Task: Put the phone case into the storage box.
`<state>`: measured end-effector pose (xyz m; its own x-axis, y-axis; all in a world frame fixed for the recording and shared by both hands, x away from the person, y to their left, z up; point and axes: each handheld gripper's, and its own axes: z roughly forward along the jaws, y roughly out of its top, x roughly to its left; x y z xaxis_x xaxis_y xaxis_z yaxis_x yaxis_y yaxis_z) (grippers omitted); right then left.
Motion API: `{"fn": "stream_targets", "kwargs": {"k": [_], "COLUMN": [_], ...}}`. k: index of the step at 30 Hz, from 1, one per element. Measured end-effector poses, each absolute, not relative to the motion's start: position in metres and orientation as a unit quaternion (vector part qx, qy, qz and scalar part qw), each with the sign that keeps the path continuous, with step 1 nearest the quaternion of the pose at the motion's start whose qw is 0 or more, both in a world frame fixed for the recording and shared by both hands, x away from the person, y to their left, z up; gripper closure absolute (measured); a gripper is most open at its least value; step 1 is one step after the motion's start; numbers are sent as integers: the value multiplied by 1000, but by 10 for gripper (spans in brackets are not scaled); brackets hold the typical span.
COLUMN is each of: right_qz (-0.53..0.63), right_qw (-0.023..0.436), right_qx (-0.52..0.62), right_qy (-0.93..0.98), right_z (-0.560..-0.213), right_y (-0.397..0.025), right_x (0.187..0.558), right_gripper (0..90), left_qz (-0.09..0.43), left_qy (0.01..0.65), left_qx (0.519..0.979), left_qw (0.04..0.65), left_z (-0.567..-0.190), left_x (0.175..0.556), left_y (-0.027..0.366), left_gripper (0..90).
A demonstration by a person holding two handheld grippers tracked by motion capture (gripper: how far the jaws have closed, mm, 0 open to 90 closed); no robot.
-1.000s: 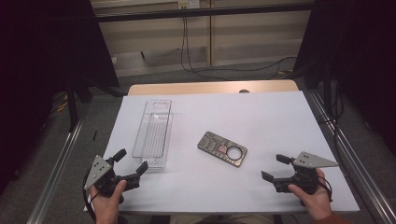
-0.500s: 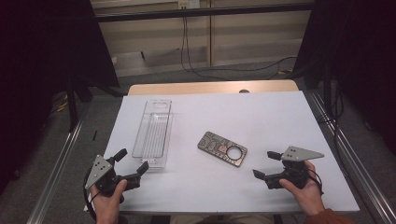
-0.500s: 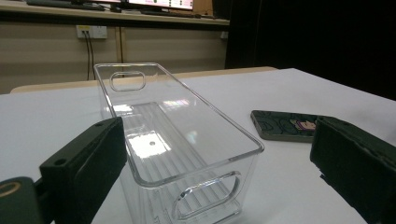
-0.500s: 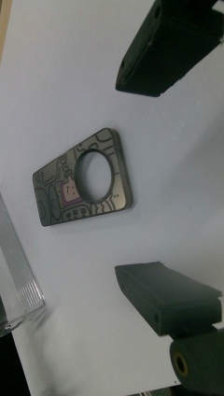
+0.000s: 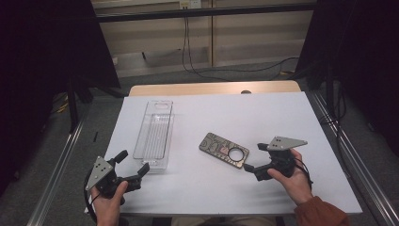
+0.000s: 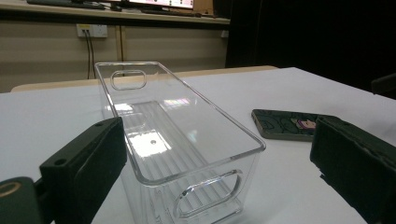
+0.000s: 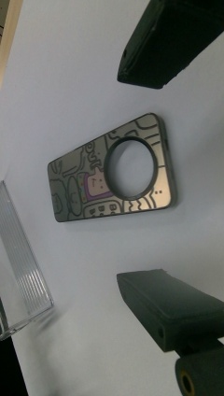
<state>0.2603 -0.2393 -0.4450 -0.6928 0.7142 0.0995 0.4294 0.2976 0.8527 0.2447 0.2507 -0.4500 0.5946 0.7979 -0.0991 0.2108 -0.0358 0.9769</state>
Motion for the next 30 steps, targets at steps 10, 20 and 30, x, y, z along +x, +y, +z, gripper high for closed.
{"fn": "stream_targets", "kwargs": {"k": [10,20,30], "right_qz": [446,437,422], "right_qw": [153,137,123], "right_qx": [364,364,361], "right_qy": [803,811,823], "right_z": [-441,-438,-437], "right_y": [-226,-213,-207], "right_x": [285,305,317], "right_gripper": [36,33,35], "left_qz": [250,247,248], "left_qy": [371,368,369], "left_qx": [677,680,680], "left_qw": [585,584,583], "left_z": [-450,-451,-451], "left_x": [245,246,246], "left_y": [251,251,252], "left_gripper": [39,39,39]}}
